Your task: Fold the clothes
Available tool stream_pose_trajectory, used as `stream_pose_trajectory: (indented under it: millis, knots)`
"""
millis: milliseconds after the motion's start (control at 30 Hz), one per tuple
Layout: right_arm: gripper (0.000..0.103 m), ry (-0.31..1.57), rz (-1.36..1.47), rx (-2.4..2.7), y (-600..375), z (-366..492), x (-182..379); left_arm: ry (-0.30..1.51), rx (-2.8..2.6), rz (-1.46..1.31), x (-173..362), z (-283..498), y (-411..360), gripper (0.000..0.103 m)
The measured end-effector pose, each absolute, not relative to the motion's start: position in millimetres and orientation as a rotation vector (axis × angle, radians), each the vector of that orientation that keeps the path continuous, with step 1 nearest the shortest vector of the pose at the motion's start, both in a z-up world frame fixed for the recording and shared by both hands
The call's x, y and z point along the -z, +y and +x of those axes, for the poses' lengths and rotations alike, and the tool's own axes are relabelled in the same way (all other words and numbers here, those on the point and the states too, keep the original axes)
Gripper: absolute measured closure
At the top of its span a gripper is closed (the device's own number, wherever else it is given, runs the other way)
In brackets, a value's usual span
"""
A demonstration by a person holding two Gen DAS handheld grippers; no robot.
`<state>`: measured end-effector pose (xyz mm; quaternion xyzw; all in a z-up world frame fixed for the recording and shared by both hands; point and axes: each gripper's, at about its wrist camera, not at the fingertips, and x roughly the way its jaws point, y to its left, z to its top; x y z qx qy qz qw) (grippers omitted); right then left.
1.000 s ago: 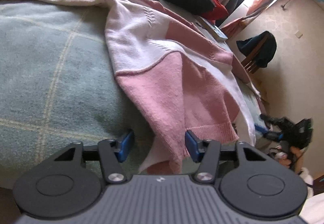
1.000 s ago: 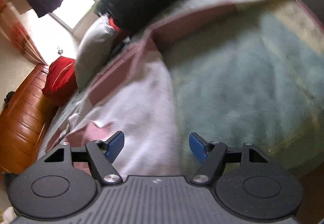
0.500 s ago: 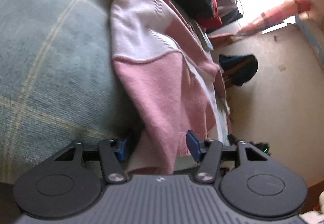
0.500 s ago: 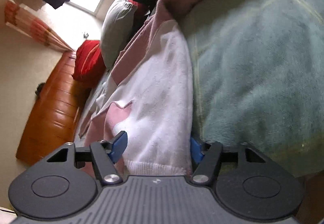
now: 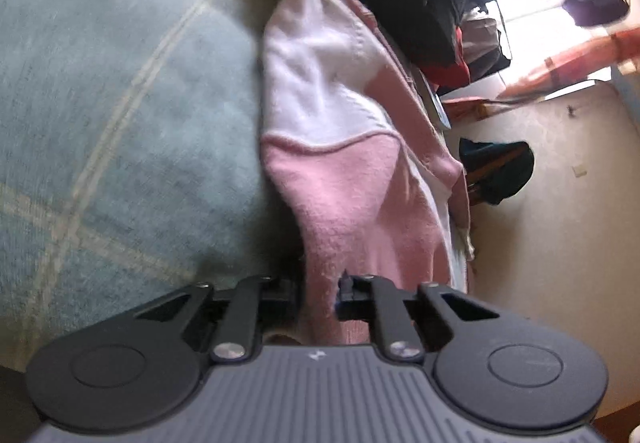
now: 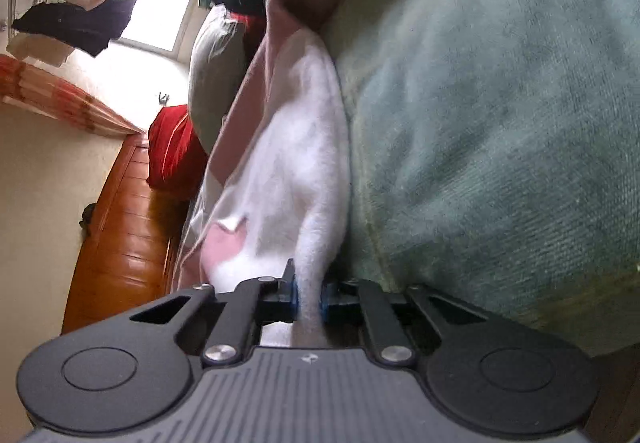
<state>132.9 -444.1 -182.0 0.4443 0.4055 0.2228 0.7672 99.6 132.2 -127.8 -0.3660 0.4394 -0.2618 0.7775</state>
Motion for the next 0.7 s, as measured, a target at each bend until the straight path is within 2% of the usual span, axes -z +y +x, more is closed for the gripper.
stream_pose_trajectory:
  millis: [167,233,367,500,567,700]
  knots:
    - [0.091,0.8,0.92,-0.503,-440.1,123.5,142.7,0.866,0.582,-0.778,97.6,94.4,139.9,0.091]
    - [0.091,0.776,0.899,-0.514,-438.5,120.5,127.0,0.836,0.586,-0.77,86.3,92.0,143.6,0.097]
    - [0.091,0.767,0.809,-0.512,-432.6,117.3,103.8,0.811,0.577,-0.747,73.0,85.2,153.9,0.098]
    - [0.091,0.851,0.751,-0.447,-432.5,115.1,113.5,0.907,0.568,-0.754,93.3,82.8,155.8,0.098]
    - [0.08,0.917,0.696,-0.357,-434.7,110.8,121.7,0.997,0.537,-0.729,104.9,83.3,156.5,0.096]
    - [0.079,0.937,0.598,-0.22,-445.0,97.6,116.1,1.02,0.411,-0.544,87.6,78.4,163.5,0.09]
